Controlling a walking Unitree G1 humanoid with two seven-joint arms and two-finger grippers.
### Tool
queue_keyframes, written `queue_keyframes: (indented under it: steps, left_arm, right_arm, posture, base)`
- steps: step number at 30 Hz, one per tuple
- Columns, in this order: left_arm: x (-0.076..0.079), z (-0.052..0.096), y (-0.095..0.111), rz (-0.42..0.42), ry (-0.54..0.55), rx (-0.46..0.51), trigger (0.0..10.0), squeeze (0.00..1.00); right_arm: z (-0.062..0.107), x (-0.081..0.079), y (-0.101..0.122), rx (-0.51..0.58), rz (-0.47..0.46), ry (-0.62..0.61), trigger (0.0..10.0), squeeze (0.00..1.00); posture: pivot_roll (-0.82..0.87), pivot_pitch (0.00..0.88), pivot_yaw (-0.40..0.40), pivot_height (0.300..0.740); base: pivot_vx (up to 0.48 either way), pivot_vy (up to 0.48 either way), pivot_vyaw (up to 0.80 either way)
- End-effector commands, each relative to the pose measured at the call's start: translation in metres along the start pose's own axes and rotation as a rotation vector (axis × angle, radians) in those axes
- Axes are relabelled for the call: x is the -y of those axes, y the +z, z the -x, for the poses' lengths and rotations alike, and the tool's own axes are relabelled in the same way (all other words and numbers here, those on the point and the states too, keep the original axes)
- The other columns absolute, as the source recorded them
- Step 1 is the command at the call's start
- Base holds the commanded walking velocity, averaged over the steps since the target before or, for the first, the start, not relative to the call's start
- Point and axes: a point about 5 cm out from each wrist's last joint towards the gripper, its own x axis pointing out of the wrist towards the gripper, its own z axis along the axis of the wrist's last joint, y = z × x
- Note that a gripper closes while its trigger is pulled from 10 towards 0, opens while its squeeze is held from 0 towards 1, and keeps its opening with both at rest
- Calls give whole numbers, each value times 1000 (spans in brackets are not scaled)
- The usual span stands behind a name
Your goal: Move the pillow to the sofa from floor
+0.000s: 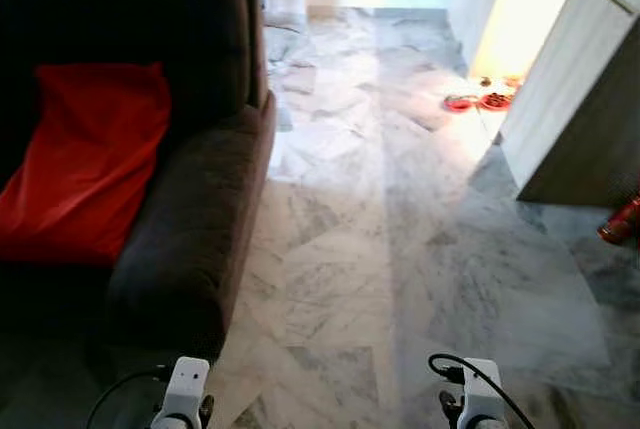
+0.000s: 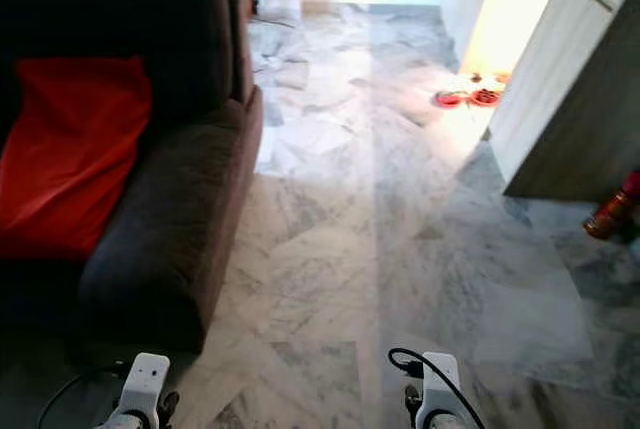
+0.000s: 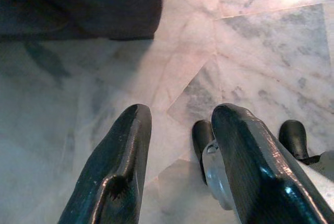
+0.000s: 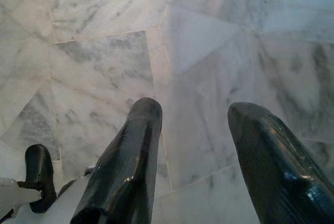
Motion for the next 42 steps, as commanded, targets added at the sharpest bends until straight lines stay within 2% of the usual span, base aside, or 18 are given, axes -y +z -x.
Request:
queue_keyframes:
  steps: [1,15,19,22,42]
  left_arm:
    - [1,1,-5,-12,0,-31,10000,0]
    - [-3,1,-6,17,5,-36,10000,0]
    - [-6,1,-6,-27,15,-45,10000,0]
    - [-5,1,-6,-30,9,-49,10000,0]
    - [1,0,-4,-15,-4,-47,10000,0]
  right_arm:
    - [0,0,2,3,-6,1,10000,0]
    - [0,-1,2,1,-2,-2,10000,0]
    - [0,-1,2,3,1,1,10000,0]
    - [0,-1,2,3,2,1,10000,0]
    - [0,0,3,2,9,1,10000,0]
  posture:
    - [41,0,-48,740]
    - [42,0,-42,740]
    - [40,0,-42,740]
    - [40,0,-42,740]
    - [40,0,-42,740]
  base:
    - [0,0,-625]
    - [0,0,-622]
    - [394,0,-628]
    - [405,0,-631]
    - [0,0,-633]
